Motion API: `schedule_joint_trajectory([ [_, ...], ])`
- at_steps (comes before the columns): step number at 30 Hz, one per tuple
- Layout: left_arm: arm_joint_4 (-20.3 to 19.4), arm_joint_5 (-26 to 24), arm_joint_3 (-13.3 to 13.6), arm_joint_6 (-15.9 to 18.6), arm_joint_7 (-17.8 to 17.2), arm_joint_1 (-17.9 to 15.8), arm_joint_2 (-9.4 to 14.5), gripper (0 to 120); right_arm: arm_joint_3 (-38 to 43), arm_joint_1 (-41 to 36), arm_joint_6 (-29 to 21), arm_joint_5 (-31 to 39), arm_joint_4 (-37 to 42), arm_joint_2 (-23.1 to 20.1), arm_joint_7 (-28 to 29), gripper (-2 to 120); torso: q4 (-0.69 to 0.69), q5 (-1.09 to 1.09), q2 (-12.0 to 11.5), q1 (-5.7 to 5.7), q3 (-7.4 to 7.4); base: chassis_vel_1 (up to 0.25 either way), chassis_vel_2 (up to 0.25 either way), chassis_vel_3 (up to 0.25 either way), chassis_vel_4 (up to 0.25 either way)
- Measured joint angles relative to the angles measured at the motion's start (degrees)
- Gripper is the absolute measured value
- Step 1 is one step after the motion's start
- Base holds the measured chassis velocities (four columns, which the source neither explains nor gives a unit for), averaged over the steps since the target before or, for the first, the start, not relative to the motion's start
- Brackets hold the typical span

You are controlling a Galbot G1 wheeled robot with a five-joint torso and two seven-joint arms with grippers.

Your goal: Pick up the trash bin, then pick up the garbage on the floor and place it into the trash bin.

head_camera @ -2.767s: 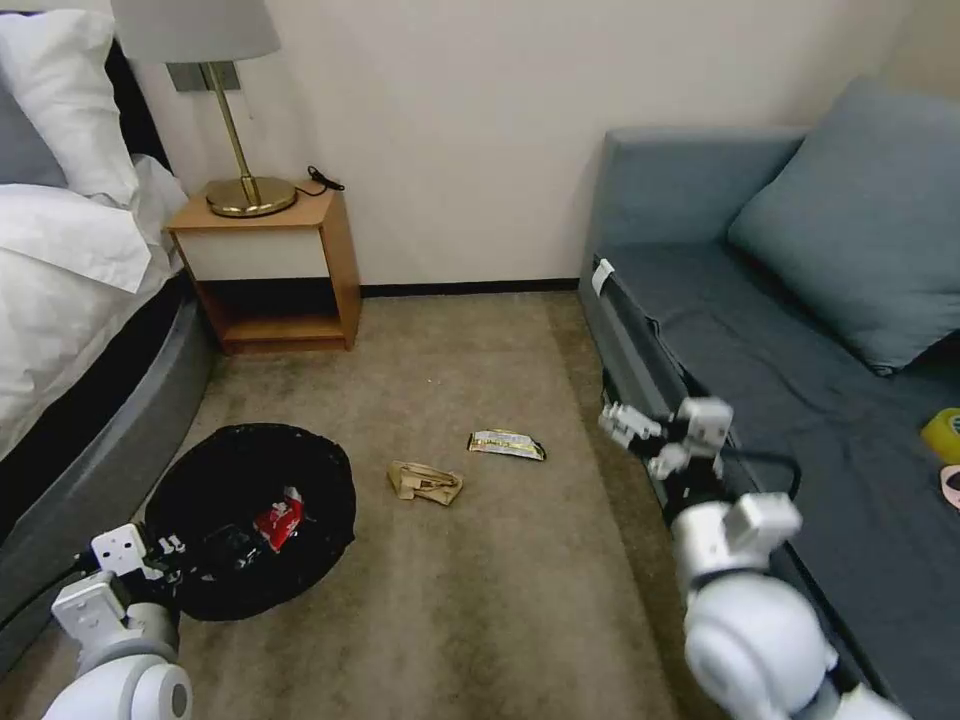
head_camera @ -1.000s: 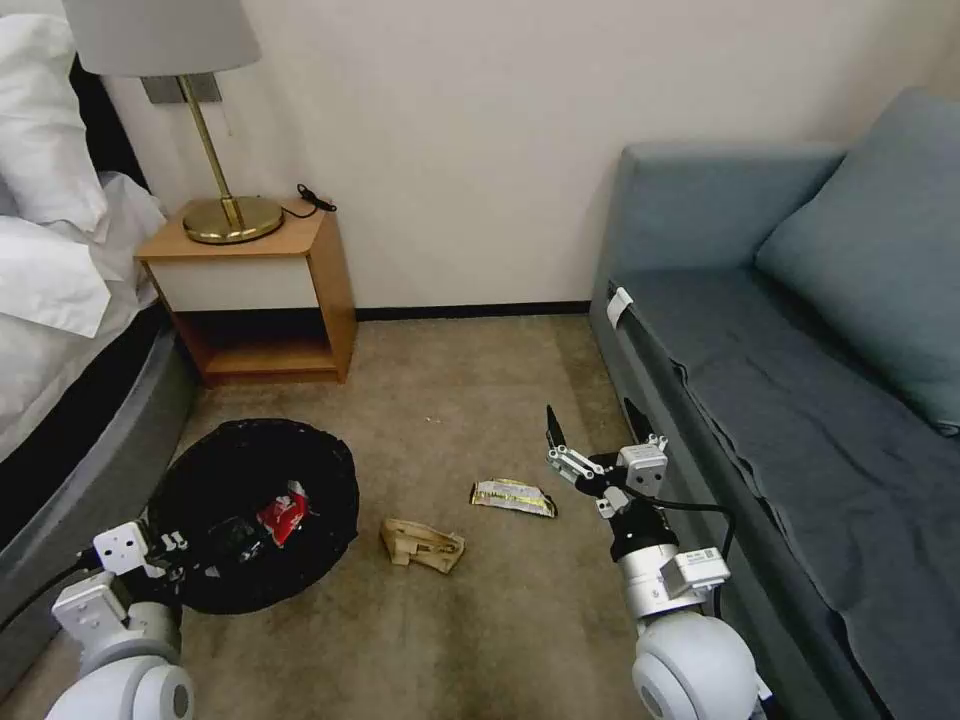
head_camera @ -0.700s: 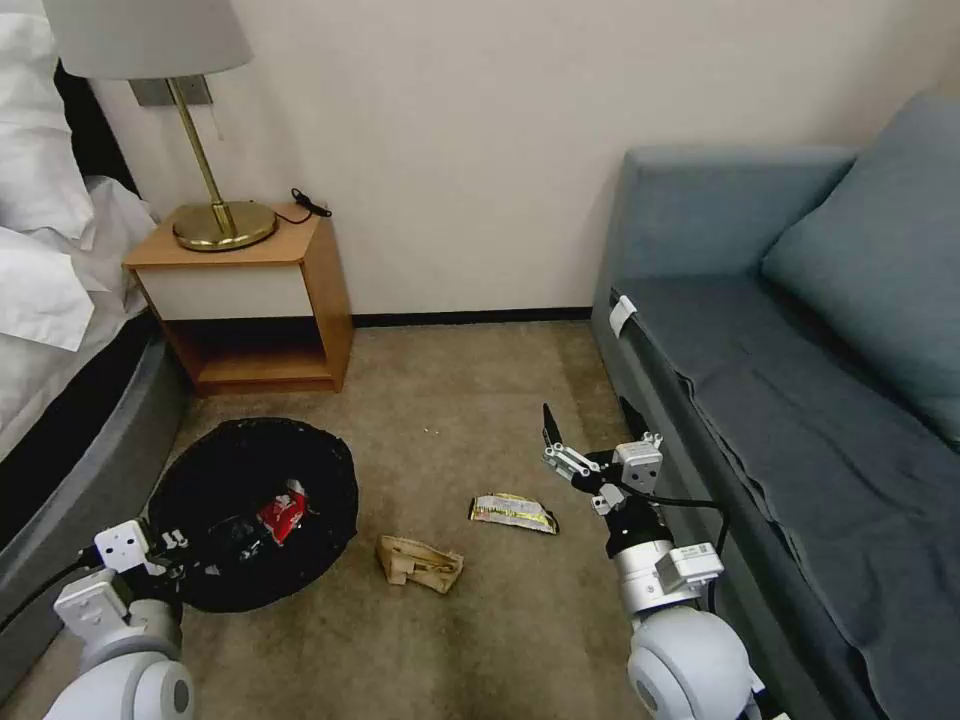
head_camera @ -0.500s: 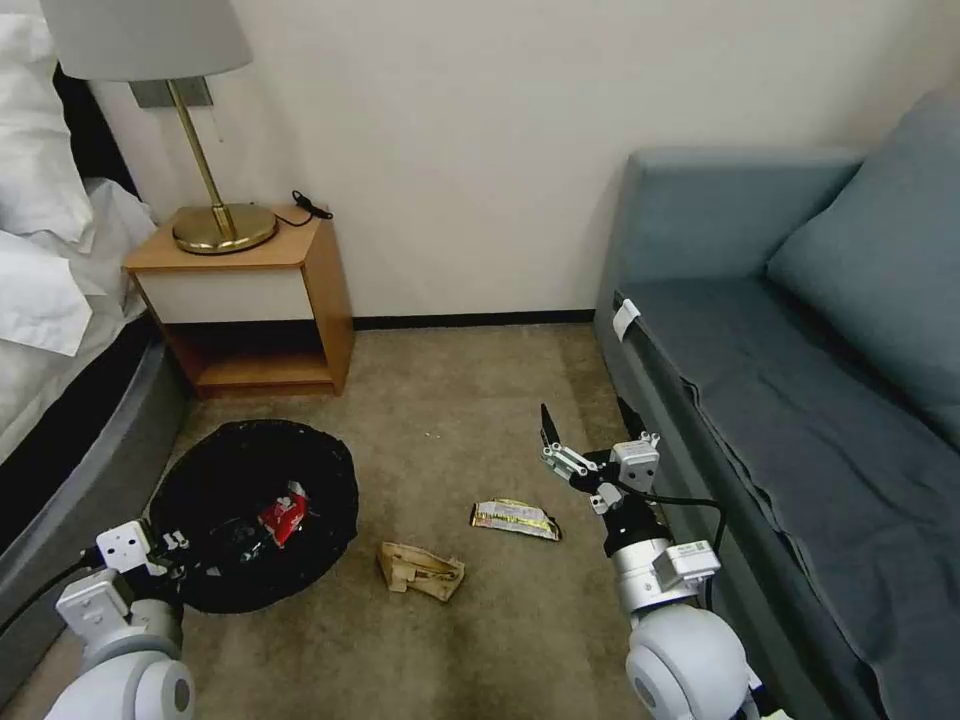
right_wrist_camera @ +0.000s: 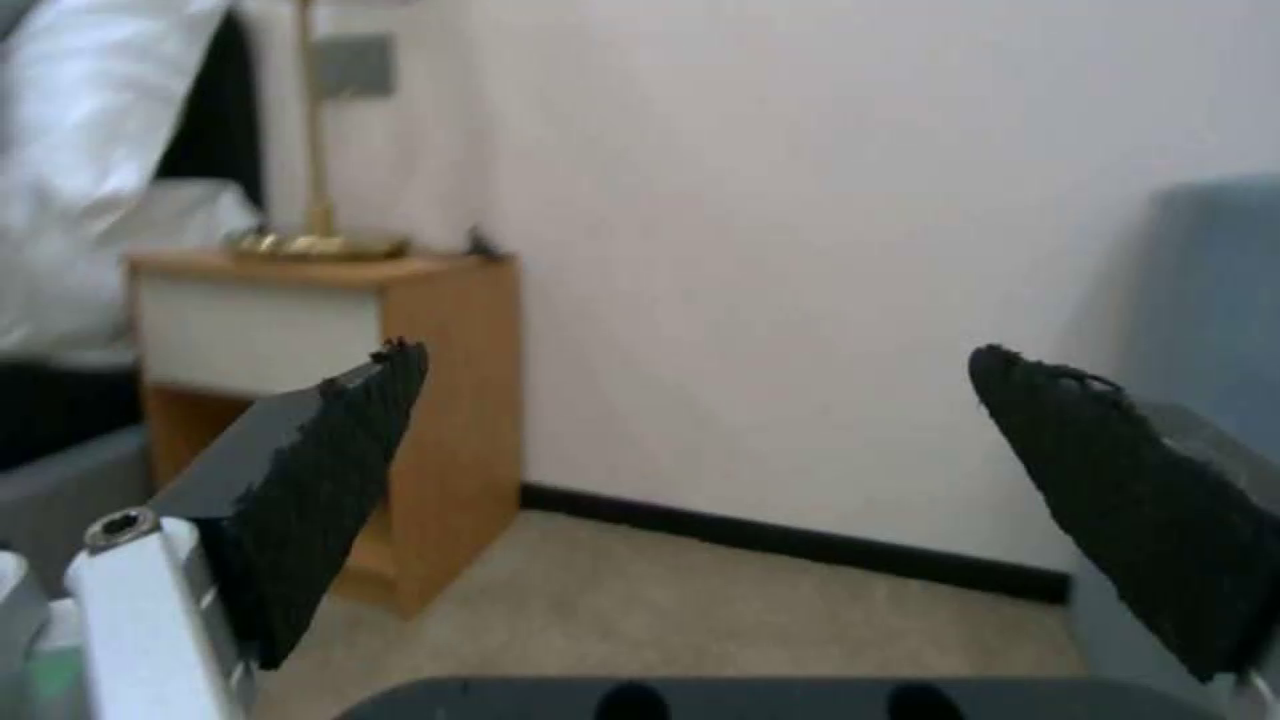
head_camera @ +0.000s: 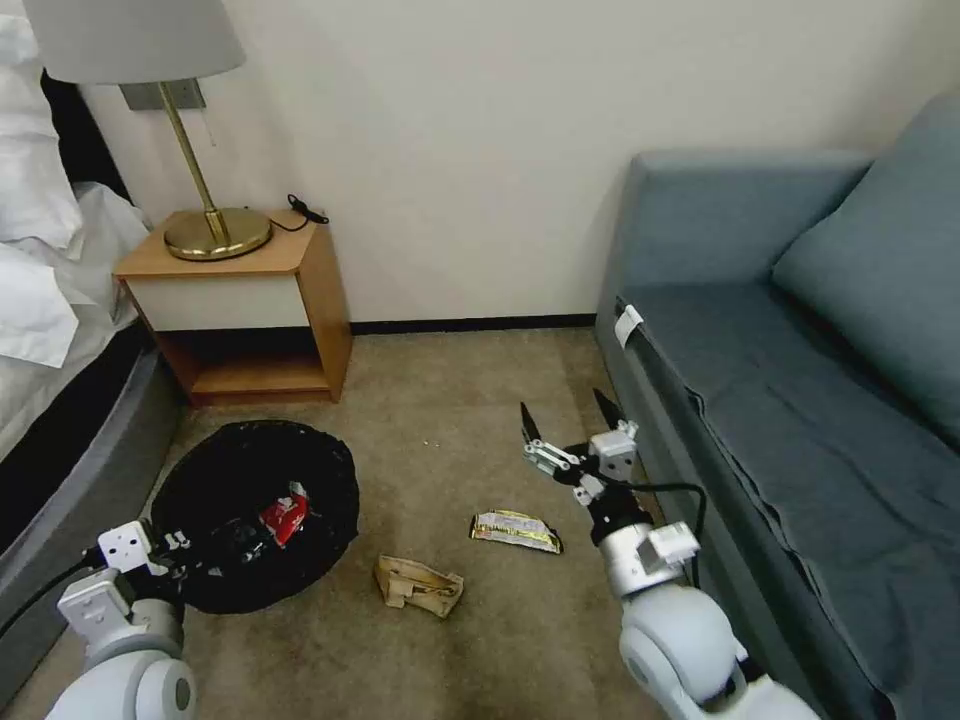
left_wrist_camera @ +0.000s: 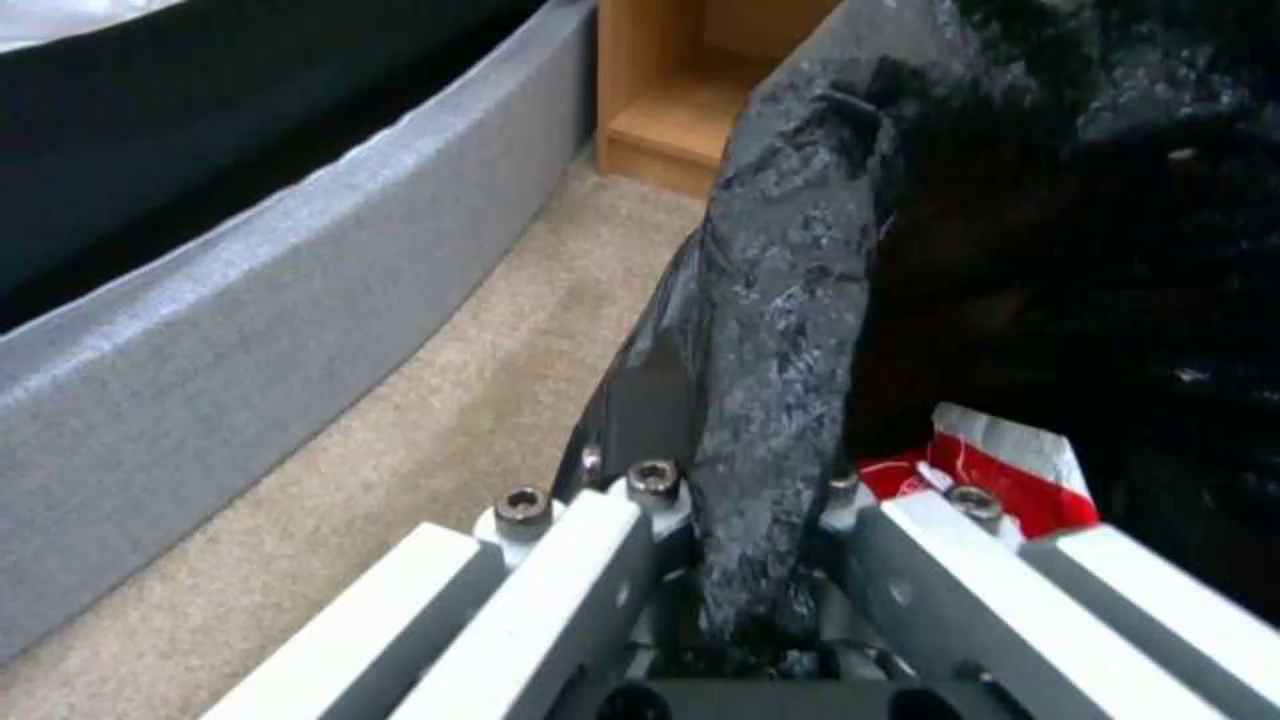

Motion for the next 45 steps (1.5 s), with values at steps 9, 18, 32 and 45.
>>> schedule_joint_trajectory([
  [9,0.81,-0.02,0.25,-0.01,0.56,-0.38,0.46,1,-10.98,16.67,-3.16,8.37,-15.62,-8.30,-8.30,100,-0.02,0.01,-0.01,0.00,0.01,0.000,0.000,0.000,0.000],
  [18,2.47,0.10,0.32,-0.35,0.88,-1.04,0.45,1,-27.90,35.33,-0.30,10.89,-35.59,-10.67,-30.00,100,-0.01,0.01,0.00,0.00,0.01,0.000,0.000,0.000,0.000],
  [32,3.38,0.80,0.84,-1.23,1.25,-0.81,0.15,1,-42.68,48.51,12.53,-2.87,-66.76,-1.72,-54.88,100,-0.01,-0.01,-0.01,0.00,0.01,0.000,0.000,0.000,0.000],
  [45,4.42,0.93,0.70,-2.11,1.45,-0.53,0.29,1,-39.75,49.61,16.69,-11.75,-85.28,10.93,-55.91,100,-0.02,-0.02,-0.01,0.00,0.01,0.000,0.000,0.000,0.000],
])
